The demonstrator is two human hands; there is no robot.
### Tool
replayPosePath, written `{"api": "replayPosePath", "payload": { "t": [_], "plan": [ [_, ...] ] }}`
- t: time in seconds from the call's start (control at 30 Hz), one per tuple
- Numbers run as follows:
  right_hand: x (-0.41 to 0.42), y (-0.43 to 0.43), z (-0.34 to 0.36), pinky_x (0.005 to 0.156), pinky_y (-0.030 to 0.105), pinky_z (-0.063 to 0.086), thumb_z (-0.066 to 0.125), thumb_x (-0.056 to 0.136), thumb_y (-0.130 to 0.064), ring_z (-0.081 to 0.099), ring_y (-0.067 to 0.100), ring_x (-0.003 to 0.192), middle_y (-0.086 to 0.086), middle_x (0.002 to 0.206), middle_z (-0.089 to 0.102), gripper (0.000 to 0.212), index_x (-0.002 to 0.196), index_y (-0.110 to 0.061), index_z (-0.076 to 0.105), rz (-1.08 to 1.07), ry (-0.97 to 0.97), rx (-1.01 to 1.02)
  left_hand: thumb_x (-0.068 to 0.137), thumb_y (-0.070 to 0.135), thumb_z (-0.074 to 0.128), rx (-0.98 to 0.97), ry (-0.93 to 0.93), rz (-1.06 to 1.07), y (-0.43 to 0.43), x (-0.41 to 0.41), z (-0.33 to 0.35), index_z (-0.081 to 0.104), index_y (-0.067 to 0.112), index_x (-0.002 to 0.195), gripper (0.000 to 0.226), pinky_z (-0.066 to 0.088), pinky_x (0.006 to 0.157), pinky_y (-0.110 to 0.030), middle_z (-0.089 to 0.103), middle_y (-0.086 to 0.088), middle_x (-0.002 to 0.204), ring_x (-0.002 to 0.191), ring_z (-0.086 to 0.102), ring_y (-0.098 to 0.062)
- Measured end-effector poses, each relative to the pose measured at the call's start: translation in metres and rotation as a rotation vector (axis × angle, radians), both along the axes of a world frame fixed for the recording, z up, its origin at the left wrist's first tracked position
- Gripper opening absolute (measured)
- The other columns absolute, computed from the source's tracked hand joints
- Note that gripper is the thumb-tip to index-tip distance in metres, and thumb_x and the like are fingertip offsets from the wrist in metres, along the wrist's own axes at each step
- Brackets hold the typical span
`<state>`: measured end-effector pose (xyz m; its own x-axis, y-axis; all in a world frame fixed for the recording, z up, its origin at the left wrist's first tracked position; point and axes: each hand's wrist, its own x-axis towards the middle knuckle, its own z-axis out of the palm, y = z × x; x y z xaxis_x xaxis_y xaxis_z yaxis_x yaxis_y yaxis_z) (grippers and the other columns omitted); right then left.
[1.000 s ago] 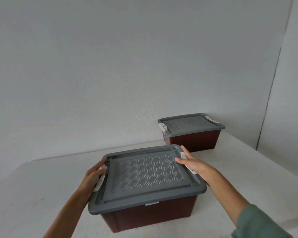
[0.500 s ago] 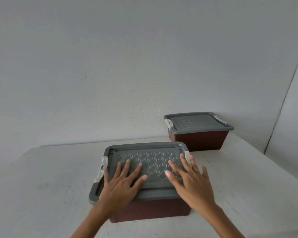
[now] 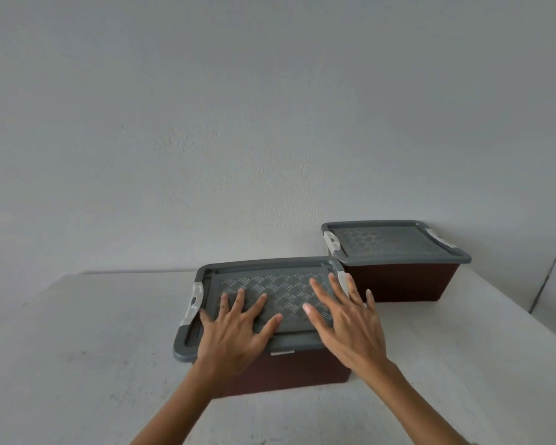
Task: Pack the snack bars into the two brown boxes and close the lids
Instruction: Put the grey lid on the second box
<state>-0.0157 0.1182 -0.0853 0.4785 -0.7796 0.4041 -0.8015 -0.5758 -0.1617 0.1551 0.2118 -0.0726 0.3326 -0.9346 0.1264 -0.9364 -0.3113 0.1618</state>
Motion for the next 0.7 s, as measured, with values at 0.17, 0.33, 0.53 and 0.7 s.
{"api": "replayPosePath", "payload": {
  "t": [0.17, 0.33, 0.53, 0.7],
  "plan": [
    [0.027, -0.038, 0.002, 0.117, 0.045, 0.003, -0.037, 0.056, -0.074, 0.0, 0.021, 0.147, -0.003, 0.157, 0.016, 0.107, 0.146, -0.042, 0.013, -0.018, 0.012, 0.016, 0.035, 0.085, -0.033, 0.007, -0.026, -0.003, -0.041, 0.029, 0.0, 0.011, 0.041, 0.145, 0.126, 0.012, 0.108, -0.063, 0.009, 0.0, 0.157, 0.145, 0.006, -0.027],
    [0.056, -0.081, 0.003, 0.118, 0.044, 0.004, -0.024, 0.067, -0.072, 0.005, 0.023, 0.147, 0.001, 0.154, 0.026, 0.097, 0.146, -0.037, 0.021, -0.03, 0.018, 0.001, 0.084, 0.072, 0.01, 0.023, -0.005, -0.005, -0.087, 0.057, 0.002, 0.015, 0.04, 0.145, 0.069, 0.01, 0.109, -0.064, 0.011, -0.001, 0.157, 0.145, 0.007, -0.028],
    [0.081, -0.124, 0.002, 0.118, 0.043, 0.006, -0.015, 0.07, -0.061, 0.008, 0.022, 0.146, 0.003, 0.15, 0.036, 0.089, 0.145, -0.034, 0.027, -0.047, 0.014, -0.004, 0.09, 0.064, 0.017, 0.021, -0.023, -0.005, -0.131, 0.082, 0.001, 0.017, 0.039, 0.145, 0.06, 0.01, 0.109, -0.063, 0.012, -0.001, 0.157, 0.144, 0.008, -0.028],
    [0.096, -0.147, 0.003, 0.118, 0.044, 0.016, -0.01, 0.073, -0.059, 0.016, 0.023, 0.145, 0.002, 0.145, 0.043, 0.086, 0.142, -0.032, 0.034, -0.051, -0.007, 0.014, 0.082, 0.068, 0.01, 0.034, -0.015, -0.014, -0.154, 0.097, 0.002, 0.017, 0.04, 0.145, 0.069, 0.011, 0.109, -0.063, 0.012, -0.001, 0.157, 0.144, 0.009, -0.028]
  ]
}}
